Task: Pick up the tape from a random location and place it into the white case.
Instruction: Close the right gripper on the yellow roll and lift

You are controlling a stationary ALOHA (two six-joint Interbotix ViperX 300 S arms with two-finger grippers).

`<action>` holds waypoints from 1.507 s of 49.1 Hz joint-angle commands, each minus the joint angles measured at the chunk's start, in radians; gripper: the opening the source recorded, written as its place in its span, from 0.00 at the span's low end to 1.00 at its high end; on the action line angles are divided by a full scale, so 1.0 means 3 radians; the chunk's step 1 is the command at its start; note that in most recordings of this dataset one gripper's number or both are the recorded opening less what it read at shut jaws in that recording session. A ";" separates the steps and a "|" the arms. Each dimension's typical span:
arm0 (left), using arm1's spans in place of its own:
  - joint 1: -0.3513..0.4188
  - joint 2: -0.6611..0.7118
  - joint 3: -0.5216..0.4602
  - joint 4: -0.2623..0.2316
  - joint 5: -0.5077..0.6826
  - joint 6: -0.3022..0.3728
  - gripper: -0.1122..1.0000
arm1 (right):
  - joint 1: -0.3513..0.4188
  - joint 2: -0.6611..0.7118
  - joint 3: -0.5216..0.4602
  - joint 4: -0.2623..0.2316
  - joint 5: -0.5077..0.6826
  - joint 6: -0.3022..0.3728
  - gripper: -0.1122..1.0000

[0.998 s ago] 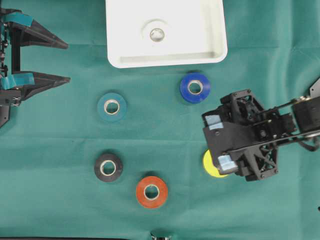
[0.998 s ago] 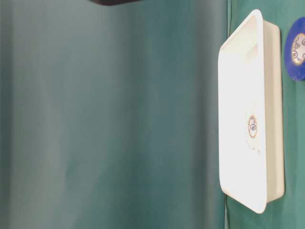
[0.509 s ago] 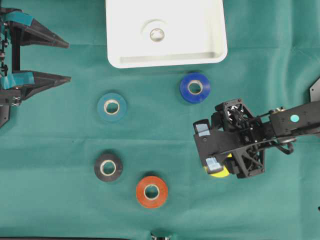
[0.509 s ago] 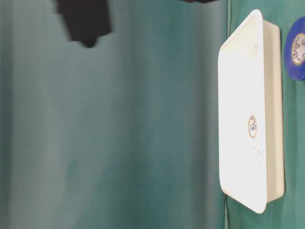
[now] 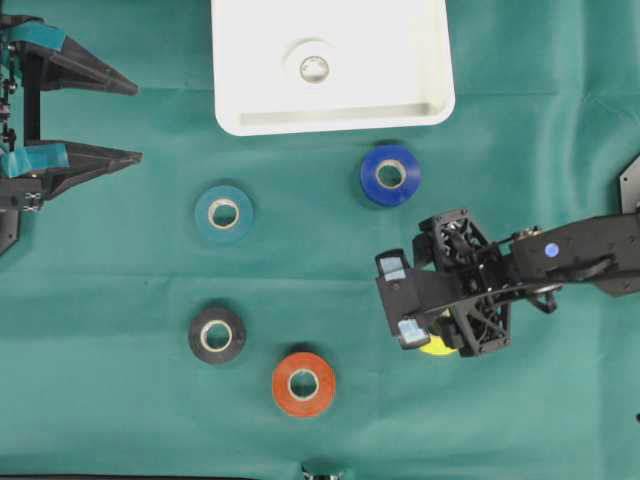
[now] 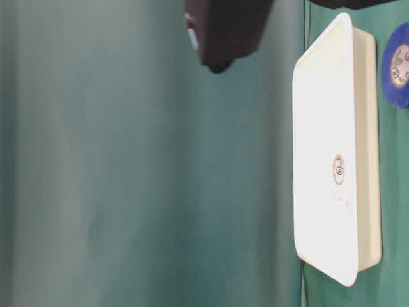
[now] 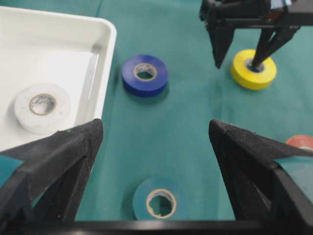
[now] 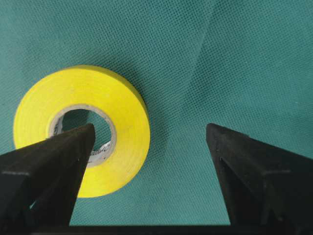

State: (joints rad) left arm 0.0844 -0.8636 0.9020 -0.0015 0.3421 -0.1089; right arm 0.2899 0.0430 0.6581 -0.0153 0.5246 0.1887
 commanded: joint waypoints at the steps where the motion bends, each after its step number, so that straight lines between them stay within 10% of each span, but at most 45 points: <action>1: 0.0005 0.0015 -0.0046 0.0005 -0.0026 -0.0005 0.99 | -0.0005 0.0000 -0.0026 -0.0005 -0.0046 0.0005 0.90; 45: 0.0010 0.0015 -0.0046 0.0005 -0.0026 -0.0005 0.99 | -0.0015 0.0097 -0.0010 -0.0005 -0.0174 0.0005 0.89; 60: 0.0010 0.0015 -0.0041 0.0005 -0.0026 -0.0005 0.99 | -0.0031 0.0097 -0.0010 -0.0005 -0.0199 0.0000 0.36; 74: 0.0010 0.0015 -0.0041 0.0005 -0.0015 -0.0005 0.99 | -0.0031 0.0097 -0.0015 -0.0005 -0.0199 -0.0015 0.35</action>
State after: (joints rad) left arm 0.0828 -0.8621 0.9020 -0.0015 0.3421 -0.1089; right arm 0.2823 0.0844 0.6642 -0.0153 0.4725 0.1856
